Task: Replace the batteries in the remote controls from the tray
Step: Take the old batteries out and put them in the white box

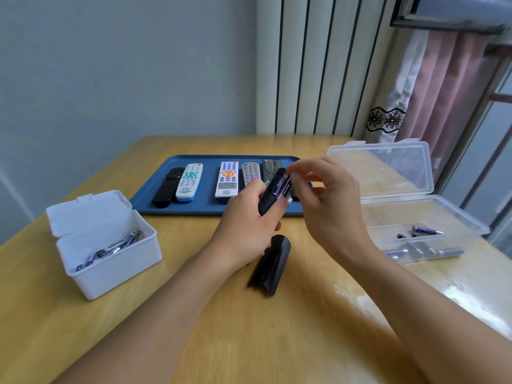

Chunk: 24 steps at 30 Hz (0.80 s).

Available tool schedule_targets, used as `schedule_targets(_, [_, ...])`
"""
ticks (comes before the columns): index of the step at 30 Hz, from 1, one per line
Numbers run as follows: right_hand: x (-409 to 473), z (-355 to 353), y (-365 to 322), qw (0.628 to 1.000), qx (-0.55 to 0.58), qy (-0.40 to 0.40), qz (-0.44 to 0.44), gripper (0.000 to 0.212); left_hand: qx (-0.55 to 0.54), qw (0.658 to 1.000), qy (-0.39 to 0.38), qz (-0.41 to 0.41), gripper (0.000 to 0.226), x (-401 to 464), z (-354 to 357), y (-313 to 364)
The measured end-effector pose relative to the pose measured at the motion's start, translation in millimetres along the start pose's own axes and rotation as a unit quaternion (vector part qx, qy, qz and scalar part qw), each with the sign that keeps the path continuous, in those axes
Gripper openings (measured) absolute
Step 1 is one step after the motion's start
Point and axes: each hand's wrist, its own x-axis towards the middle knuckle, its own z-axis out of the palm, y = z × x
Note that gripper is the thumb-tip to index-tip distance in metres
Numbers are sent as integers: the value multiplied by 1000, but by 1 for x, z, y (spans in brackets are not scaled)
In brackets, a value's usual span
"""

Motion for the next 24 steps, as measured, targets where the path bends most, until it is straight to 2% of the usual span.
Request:
schedule_targets(6, [-1, 1, 2, 1000, -13, 9, -9, 16, -2, 1000, 7, -13, 15, 0, 0, 1])
schedule_targets(11, [-3, 2, 0, 1000, -8, 9, -6, 16, 12, 1000, 5, -21, 26, -1, -1, 4])
schedule_targets(24, [-8, 5, -2, 1000, -17, 22, -2, 17, -9, 999, 6, -34, 23, -3, 6, 4])
